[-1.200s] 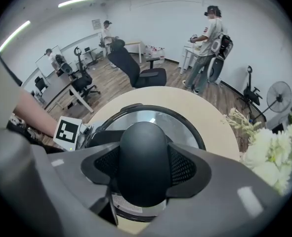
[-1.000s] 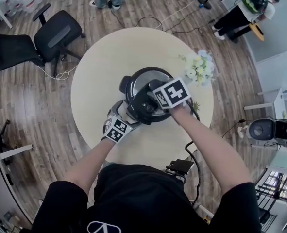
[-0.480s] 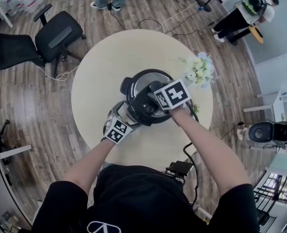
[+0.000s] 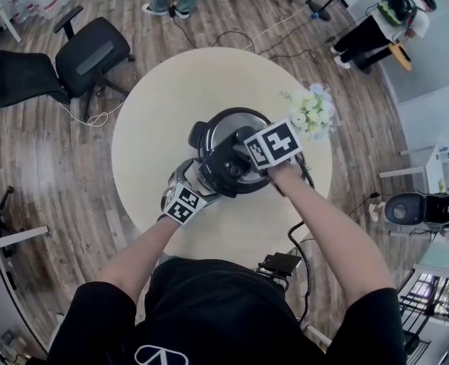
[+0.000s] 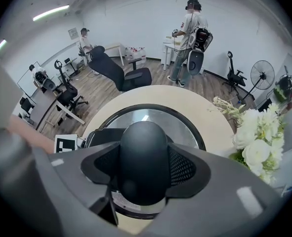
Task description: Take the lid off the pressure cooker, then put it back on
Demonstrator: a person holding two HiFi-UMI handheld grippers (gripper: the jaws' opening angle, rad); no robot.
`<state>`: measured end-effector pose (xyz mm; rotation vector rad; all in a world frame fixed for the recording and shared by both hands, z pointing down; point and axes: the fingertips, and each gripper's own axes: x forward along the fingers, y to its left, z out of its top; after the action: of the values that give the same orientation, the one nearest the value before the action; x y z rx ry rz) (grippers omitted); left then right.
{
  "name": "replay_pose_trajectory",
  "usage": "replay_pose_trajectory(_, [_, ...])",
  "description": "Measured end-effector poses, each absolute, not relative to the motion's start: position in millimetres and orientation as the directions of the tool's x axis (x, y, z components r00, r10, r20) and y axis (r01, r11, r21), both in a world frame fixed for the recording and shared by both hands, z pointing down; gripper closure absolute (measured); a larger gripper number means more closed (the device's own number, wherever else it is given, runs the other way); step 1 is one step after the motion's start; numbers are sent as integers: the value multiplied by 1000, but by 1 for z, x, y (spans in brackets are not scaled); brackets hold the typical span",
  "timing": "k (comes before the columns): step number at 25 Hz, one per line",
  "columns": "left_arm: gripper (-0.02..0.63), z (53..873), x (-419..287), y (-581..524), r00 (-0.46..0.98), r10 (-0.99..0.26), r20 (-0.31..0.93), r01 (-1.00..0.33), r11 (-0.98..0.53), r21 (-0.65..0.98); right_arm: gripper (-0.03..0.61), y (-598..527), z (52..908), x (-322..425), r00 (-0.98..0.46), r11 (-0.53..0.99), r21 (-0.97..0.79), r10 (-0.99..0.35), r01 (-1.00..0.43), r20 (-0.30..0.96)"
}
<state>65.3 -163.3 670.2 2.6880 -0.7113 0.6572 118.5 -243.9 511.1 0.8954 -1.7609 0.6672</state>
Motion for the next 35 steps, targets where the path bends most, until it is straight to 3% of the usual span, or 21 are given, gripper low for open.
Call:
replay_pose_trajectory(12, [25,671,64,-164,772,-396,497,-525,-838,149,293,-244,485,125,-180,571,0,-259,-821,949])
replay_pose_trajectory(23, [25,670,64,-162,774,-396,494,-522,-841,144,293,-215,434,146,-231,577,-38,-265,-816,936])
replay_pose_trajectory(35, [25,661,63,-162,771,-390,504,-521,-841,145,293,-129,414,248,-175,437,-35,-285,-899,942])
